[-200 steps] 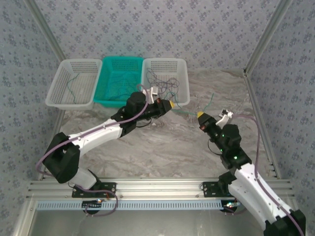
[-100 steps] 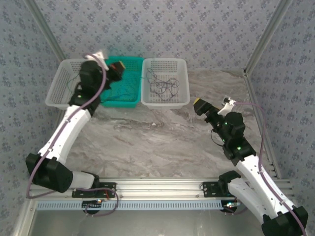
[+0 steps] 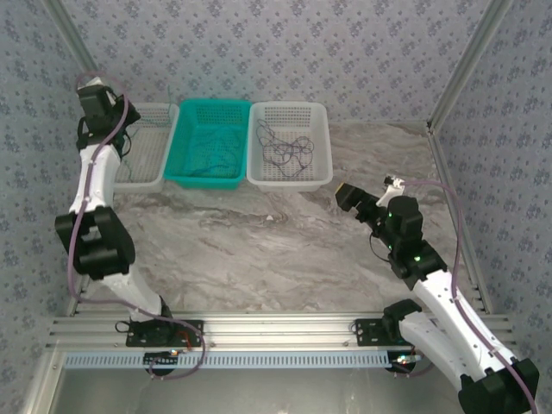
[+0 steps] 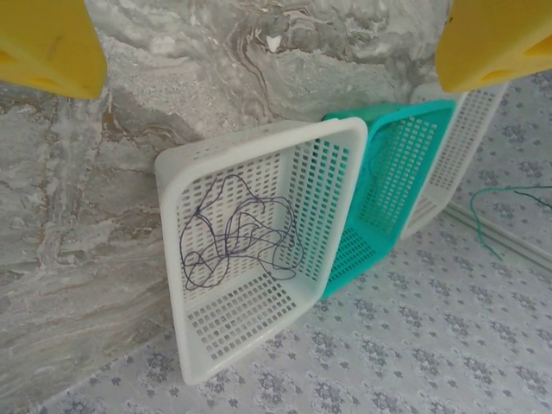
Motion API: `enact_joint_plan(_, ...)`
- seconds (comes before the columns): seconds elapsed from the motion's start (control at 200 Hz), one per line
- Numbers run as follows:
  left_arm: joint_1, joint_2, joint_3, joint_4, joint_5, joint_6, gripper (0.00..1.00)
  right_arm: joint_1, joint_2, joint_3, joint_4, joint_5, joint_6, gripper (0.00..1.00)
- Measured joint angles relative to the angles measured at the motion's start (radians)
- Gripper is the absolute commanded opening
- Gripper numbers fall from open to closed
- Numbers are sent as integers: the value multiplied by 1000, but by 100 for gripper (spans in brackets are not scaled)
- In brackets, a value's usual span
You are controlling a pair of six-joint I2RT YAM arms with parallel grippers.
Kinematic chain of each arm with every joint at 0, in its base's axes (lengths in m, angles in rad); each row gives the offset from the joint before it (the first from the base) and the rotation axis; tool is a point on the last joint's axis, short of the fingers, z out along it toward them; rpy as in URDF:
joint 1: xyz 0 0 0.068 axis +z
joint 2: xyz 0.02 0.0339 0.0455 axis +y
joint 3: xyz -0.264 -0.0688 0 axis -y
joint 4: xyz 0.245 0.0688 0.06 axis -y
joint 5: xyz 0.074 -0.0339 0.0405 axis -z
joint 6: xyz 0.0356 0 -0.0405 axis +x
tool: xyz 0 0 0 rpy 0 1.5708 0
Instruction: Untangle the cables
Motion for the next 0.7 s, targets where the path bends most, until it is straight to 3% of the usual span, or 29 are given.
enact_joint_plan(0.05, 15, 63, 49, -21, 2, -1, 10, 0, -5, 0, -9, 0, -4, 100)
enact_joint_plan(0.12, 31, 133, 109, -66, -6, -7, 32, 0, -14, 0, -23, 0, -7, 100)
enact_joint_plan(0.215, 36, 203, 207, -151, -21, -22, 49, 2, -25, 1, -42, 1, -14, 100)
enact_joint_plan(0.32, 31, 200, 238, -193, -25, -52, 59, 3, -24, 1, -48, 2, -19, 100)
enact_joint_plan(0.535, -33, -93, -95, -57, -23, -87, 73, 3, 40, 2, -11, 1, -26, 100)
enact_joint_plan(0.7, -193, -456, -438, 101, -28, -121, 89, 2, 143, 33, -4, 16, -56, 100)
